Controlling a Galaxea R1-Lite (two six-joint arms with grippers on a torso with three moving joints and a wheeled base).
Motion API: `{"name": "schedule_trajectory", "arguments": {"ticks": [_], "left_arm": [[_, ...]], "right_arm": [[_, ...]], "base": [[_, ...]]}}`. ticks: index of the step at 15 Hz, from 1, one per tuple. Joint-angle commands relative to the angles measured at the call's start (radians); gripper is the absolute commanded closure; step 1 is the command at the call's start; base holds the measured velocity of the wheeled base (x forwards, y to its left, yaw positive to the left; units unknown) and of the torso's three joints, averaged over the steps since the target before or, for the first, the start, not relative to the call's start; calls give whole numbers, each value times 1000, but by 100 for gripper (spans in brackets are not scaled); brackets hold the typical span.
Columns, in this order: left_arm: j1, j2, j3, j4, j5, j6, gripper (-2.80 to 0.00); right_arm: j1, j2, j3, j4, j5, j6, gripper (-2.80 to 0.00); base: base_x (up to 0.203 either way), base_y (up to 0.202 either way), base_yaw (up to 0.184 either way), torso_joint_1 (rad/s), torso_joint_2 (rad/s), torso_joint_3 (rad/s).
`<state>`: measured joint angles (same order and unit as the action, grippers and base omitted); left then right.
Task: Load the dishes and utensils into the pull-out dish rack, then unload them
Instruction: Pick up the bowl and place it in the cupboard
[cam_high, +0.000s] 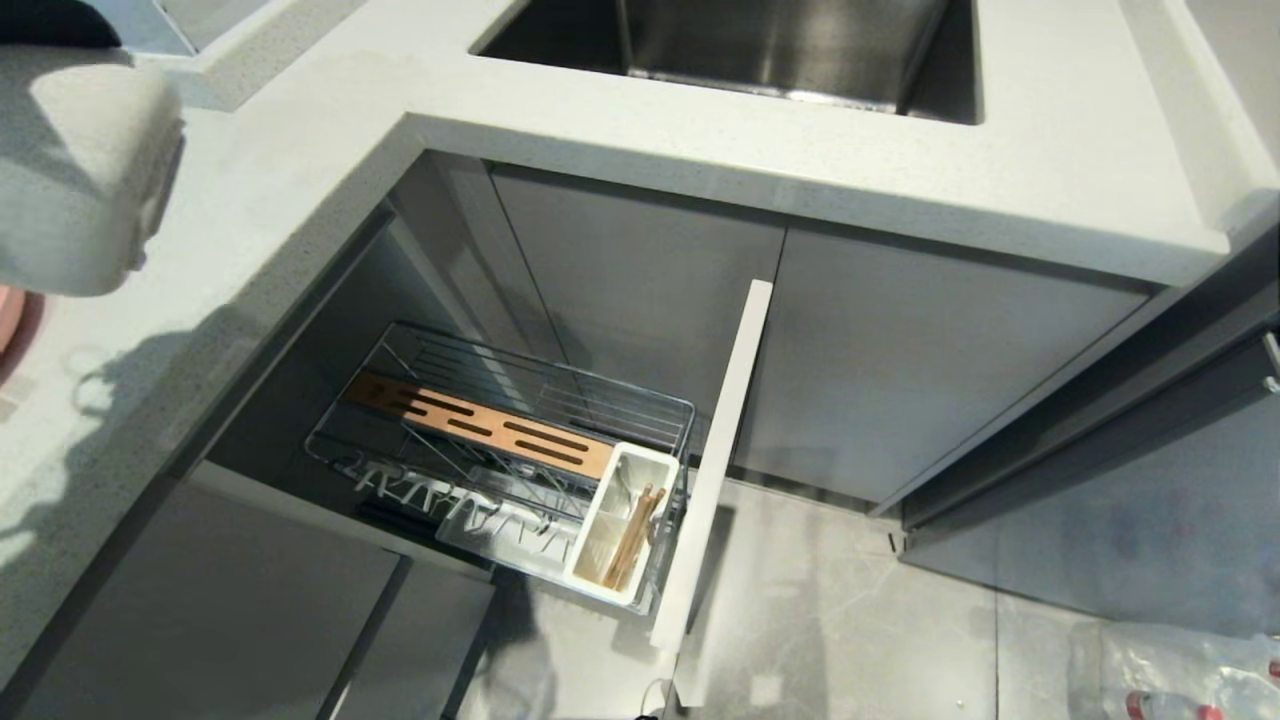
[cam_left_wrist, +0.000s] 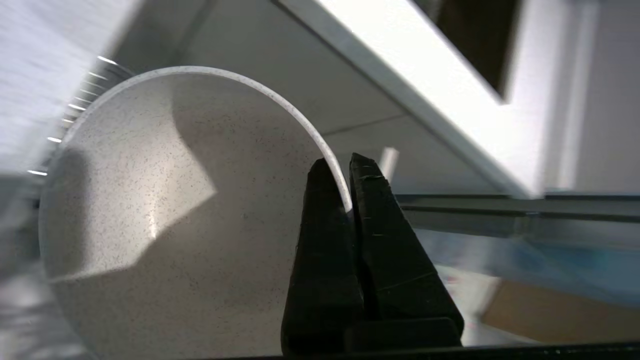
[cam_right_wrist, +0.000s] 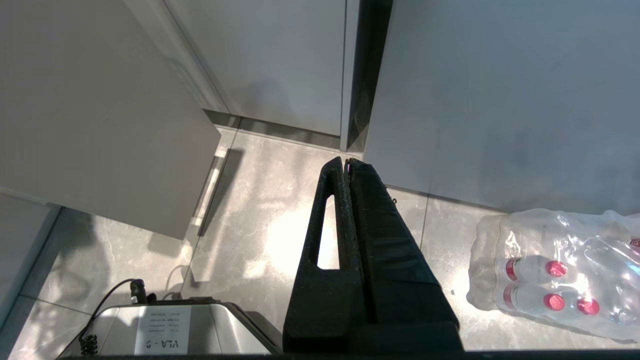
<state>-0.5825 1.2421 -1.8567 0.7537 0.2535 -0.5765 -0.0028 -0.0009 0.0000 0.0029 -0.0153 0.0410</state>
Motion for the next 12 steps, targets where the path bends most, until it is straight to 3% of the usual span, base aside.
{"name": "schedule_trajectory", "arguments": {"ticks": [1, 3, 7, 9, 12], "left_arm": [[-65, -49, 85, -106, 13, -67, 0], [-116, -55, 213, -355, 95, -123, 0], [-189, 25, 490, -871, 314, -149, 0], [-213, 70, 622, -1099, 347, -157, 0], [-219, 162, 791, -1349, 364, -160, 0]], "right_arm": [[0, 1, 2, 0, 0, 0, 0], [0, 1, 2, 0, 0, 0, 0], [0, 1, 2, 0, 0, 0, 0], [0, 1, 2, 0, 0, 0, 0], [0, 1, 2, 0, 0, 0, 0]], "base": [[0, 0, 0, 0, 0, 0], [0, 0, 0, 0, 0, 0], [0, 0, 0, 0, 0, 0], [0, 0, 0, 0, 0, 0], [0, 0, 0, 0, 0, 0]]}}
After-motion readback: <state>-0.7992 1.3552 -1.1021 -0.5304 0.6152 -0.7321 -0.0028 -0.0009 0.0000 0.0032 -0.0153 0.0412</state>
